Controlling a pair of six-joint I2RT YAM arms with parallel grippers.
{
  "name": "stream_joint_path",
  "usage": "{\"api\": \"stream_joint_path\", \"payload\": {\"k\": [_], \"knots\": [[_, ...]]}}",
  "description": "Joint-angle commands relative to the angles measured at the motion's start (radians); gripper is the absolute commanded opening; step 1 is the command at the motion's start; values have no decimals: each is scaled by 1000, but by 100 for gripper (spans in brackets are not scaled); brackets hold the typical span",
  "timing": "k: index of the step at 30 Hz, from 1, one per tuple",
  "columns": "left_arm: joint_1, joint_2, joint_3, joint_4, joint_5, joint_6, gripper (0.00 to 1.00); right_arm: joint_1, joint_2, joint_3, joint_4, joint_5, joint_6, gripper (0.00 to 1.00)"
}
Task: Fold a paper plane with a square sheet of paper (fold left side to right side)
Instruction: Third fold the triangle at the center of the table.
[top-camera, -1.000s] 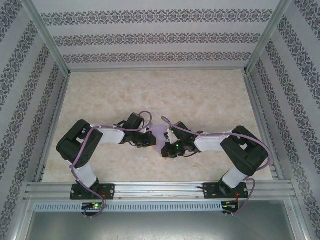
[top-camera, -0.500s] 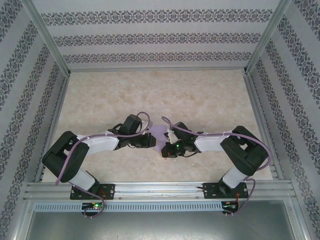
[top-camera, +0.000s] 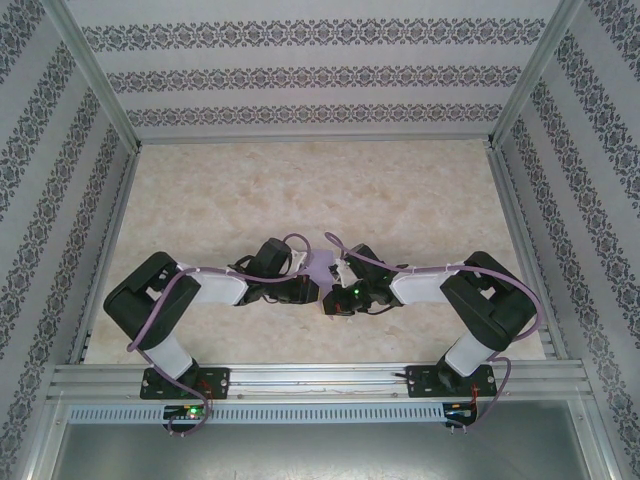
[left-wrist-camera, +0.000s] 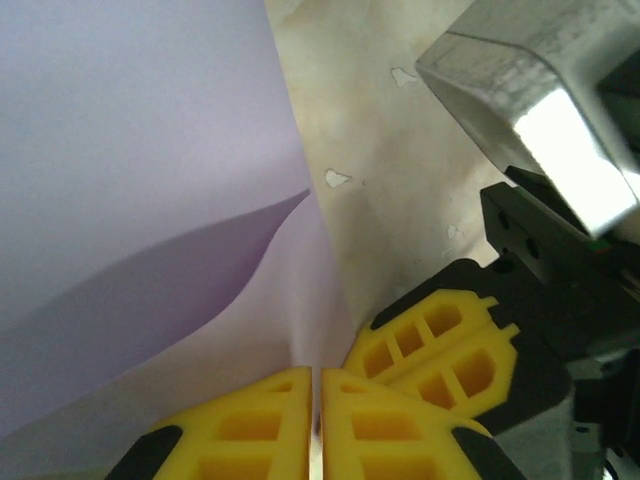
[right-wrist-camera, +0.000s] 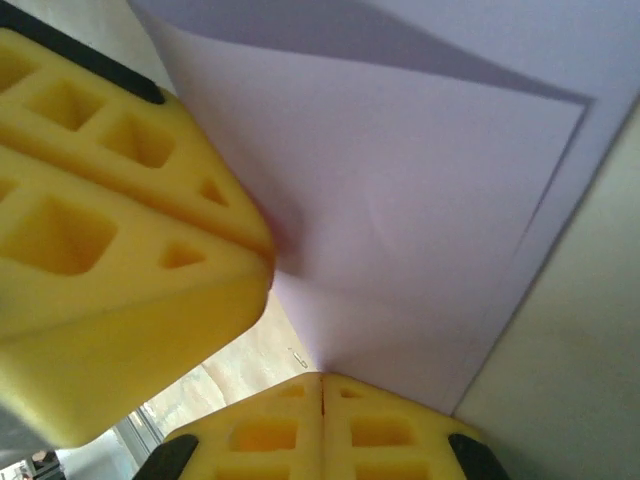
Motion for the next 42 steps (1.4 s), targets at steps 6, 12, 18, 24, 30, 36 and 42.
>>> {"api": "stream_joint_path", "payload": {"k": [6,12,18,24,30,36,42], "knots": [[-11,50,9,-1,-64,-4,9,-5,72,-39,-113,157,1,0],[-11,76,25,-62,-108,8,7,-5,70,-34,-139,161,-2,0],[-8,54,44,-151,-176,53,7,-6,76,-27,-158,162,-7,0],[19,36,38,-143,-180,67,7,-5,91,-17,-171,159,-10,0],[59,29,42,-144,-170,90,7,-2,93,-15,-176,160,-13,0],[101,21,48,-148,-165,112,7,-1,93,-15,-185,159,-18,0],[152,21,48,-144,-158,132,7,1,96,-12,-183,157,-19,0]]}}
